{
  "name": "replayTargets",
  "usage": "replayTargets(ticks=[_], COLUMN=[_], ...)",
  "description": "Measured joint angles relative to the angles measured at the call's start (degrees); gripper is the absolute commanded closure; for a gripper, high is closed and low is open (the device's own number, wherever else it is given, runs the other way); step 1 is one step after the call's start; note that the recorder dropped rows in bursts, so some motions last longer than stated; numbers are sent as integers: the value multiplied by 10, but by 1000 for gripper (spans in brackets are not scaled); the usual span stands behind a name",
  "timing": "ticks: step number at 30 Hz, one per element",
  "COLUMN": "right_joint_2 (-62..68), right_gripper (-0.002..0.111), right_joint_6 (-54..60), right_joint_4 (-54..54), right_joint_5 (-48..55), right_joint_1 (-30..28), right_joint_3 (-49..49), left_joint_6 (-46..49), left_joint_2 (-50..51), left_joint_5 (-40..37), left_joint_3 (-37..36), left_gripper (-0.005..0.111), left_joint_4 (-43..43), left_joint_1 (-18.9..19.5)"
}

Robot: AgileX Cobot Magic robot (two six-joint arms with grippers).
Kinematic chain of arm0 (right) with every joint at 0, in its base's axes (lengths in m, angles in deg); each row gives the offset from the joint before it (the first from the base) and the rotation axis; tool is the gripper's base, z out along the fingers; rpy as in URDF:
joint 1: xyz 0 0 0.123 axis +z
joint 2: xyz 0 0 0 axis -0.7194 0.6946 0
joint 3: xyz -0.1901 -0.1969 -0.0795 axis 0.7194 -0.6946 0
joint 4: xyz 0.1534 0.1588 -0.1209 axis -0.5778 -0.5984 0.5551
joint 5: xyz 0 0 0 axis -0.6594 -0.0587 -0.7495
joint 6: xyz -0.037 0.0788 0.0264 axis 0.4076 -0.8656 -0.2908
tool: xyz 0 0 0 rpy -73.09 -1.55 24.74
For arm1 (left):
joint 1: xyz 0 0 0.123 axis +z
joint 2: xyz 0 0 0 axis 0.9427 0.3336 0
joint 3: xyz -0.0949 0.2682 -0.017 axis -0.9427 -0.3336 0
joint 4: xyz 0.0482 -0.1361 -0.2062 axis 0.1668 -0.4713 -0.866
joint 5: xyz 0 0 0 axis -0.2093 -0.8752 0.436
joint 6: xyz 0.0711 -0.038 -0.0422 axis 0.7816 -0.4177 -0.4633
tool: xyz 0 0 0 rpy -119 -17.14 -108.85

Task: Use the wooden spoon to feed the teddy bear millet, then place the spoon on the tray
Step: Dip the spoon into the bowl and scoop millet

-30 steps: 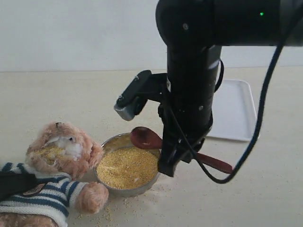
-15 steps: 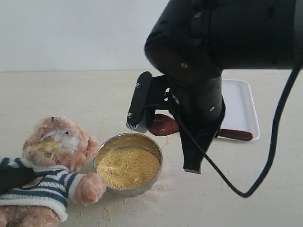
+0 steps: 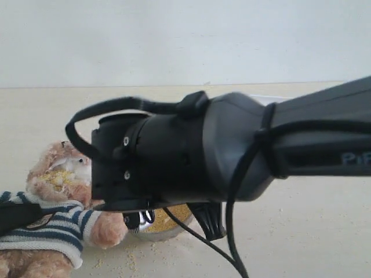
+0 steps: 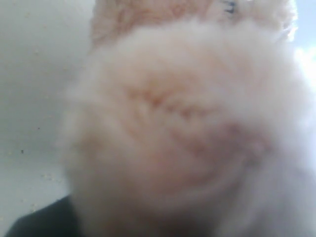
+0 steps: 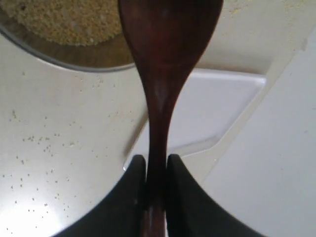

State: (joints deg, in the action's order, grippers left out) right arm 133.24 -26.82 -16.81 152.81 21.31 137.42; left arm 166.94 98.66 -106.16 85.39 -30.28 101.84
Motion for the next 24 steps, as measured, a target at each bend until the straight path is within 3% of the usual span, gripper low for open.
replayTargets(ticks=[24], right_joint_2=[55], right_gripper=[108], right_joint_6=[-23], right_joint_4=[-5], right_joint_5=[-20], right_joint_1=[0], right_joint_3=[0], left_joint_6=[5], left_joint_2=[0], left_joint_5=[11], left_joint_3=[0], left_gripper=[102], left_joint_4=[-15], left_joint_1=[0])
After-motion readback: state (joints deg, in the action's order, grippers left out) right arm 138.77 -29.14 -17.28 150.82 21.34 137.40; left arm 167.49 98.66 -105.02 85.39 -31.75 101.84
